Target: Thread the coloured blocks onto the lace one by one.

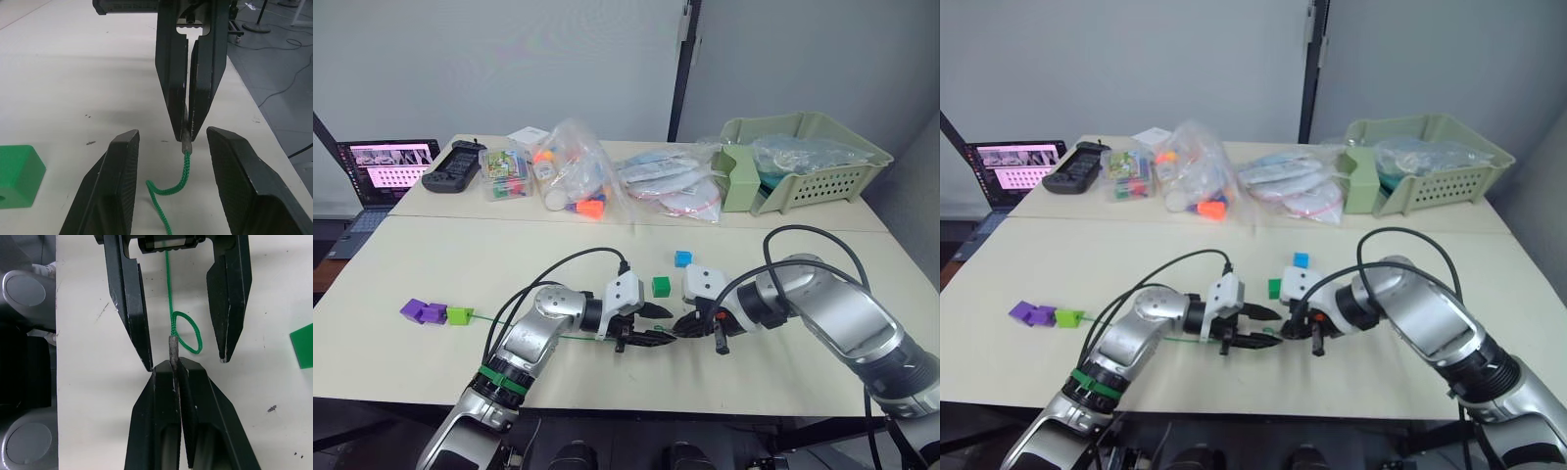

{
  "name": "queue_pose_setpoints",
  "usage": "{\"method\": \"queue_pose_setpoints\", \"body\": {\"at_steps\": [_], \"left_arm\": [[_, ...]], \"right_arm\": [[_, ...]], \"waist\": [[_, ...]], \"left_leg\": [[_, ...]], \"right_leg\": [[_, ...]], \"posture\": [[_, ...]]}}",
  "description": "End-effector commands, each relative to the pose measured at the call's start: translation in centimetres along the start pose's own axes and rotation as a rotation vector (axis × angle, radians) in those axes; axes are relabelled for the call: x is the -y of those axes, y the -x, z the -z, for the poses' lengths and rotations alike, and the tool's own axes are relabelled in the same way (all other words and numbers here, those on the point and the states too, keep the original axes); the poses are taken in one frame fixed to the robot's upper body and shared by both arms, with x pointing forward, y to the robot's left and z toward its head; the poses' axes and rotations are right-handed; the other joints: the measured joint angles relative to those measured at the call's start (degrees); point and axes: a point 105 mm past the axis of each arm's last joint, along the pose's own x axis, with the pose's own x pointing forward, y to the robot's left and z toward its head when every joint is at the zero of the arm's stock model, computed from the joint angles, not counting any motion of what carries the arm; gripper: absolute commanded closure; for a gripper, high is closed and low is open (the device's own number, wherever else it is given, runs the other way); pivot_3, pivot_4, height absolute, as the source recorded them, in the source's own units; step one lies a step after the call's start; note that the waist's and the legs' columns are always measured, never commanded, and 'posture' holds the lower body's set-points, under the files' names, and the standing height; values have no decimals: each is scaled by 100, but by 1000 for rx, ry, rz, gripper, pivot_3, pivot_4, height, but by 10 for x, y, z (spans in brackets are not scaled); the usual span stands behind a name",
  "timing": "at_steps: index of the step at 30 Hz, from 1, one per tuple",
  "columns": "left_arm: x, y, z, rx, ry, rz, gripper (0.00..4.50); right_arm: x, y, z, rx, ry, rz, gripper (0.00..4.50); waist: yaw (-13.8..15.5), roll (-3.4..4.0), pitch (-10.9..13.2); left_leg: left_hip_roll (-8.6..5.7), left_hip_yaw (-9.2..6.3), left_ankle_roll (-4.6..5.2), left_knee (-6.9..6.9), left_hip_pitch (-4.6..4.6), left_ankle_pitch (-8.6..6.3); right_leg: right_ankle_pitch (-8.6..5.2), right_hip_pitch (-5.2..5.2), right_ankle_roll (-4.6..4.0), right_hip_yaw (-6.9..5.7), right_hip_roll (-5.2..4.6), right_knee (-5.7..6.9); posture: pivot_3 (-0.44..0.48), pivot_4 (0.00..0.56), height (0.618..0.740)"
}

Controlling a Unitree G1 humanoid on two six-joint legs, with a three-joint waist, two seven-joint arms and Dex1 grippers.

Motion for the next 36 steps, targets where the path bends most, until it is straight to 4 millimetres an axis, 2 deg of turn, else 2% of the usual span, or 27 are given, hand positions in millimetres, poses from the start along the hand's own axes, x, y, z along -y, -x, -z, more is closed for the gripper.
{"method": "queue_pose_setpoints", "body": {"at_steps": [1, 5, 8, 10, 27, 36], "left_arm": [[3, 0, -12, 30, -50, 12, 2228], [6, -1, -11, 26, -47, 26, 2228], [8, -1, -12, 27, -46, 43, 2901], [10, -1, -12, 24, -45, 54, 3551], [11, -1, -3, -8, -47, 48, 3551], [9, -3, -5, 3, -48, 35, 3551]], "right_arm": [[-2, 3, -2, 11, 12, -2, 4500], [-1, 4, -1, 10, 9, 2, 4500], [-1, 4, 0, 9, 6, 4, 4500], [-1, 4, 1, 7, 4, 5, 4500], [-1, 6, 1, 10, 4, 10, 4500], [-2, 6, 1, 13, 4, 8, 4500]], "waist": [[-3, 0, 0], [-1, 0, 0], [-2, 0, 0], [-2, 0, 0], [-1, 0, 0], [0, 0, 0]], "left_leg": [[0, 0, 0, 0, 0, 0], [0, 0, 0, 0, 0, 0], [0, 0, 0, 0, 0, 0], [0, 0, 0, 0, 0, 0], [0, -1, 0, 0, 0, 0], [0, -1, 0, 0, 0, 0]], "right_leg": [[0, 0, 0, 0, 0, 0], [0, 0, 0, 0, 0, 0], [0, 0, 0, 0, 0, 0], [0, 0, 0, 0, 0, 0], [0, 0, 0, 0, 0, -1], [0, 0, 0, 0, 0, -1]], "posture": [[0, 150, 734], [0, 150, 734], [0, 150, 734], [0, 150, 734], [0, 150, 734], [0, 150, 734]]}}
